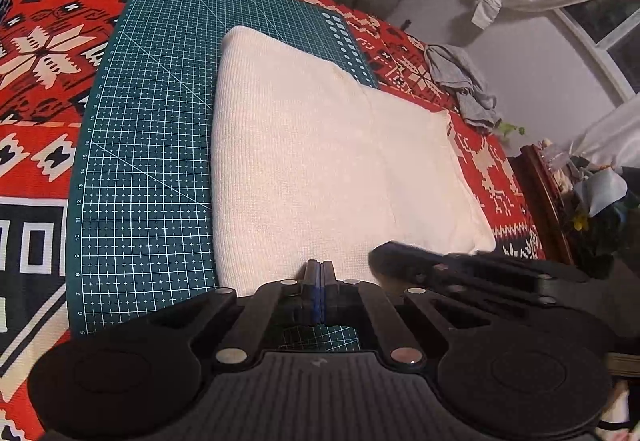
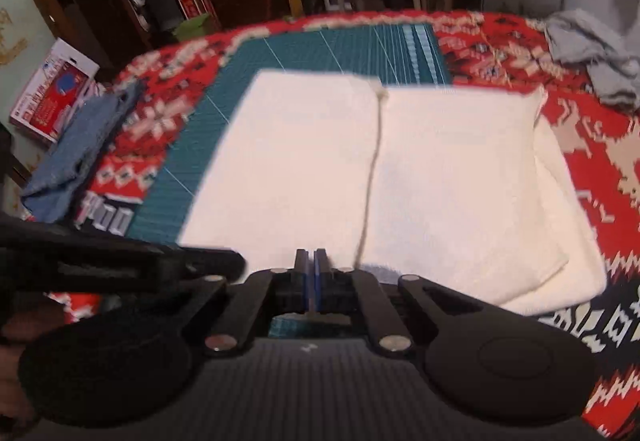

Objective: Fold clothes

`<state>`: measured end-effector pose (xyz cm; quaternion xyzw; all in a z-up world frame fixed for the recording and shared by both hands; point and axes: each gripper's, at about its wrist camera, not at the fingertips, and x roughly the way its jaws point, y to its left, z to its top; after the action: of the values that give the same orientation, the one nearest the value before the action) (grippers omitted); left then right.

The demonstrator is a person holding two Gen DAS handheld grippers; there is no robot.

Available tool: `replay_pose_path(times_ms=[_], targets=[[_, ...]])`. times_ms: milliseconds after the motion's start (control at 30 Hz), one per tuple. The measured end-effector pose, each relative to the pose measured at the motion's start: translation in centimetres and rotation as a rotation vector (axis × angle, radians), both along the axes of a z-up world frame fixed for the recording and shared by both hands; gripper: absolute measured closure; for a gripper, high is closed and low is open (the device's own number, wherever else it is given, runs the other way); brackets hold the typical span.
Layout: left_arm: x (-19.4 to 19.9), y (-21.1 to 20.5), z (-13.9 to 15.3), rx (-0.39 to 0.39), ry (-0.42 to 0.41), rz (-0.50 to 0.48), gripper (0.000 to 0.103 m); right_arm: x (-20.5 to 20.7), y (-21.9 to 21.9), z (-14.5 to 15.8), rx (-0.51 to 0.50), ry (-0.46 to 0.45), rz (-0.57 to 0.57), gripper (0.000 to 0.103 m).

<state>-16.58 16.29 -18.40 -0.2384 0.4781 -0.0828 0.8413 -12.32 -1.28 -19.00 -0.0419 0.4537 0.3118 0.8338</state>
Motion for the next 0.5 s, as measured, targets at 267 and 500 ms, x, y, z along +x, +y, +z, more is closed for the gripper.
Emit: replay_pose_path(times_ms=[267, 500], targets=[[0.9, 0.3, 1.0, 0.013, -0.036, 0.014, 0.101, -0.6, -0.8, 1.0, 0.017, 0.007, 0.011, 0.101], [2.4, -0.2, 0.7, 0.041, -0.05, 0.025, 0.101, 1.3, 0.9, 1.5, 0.035, -0.019, -0.011, 0.1]])
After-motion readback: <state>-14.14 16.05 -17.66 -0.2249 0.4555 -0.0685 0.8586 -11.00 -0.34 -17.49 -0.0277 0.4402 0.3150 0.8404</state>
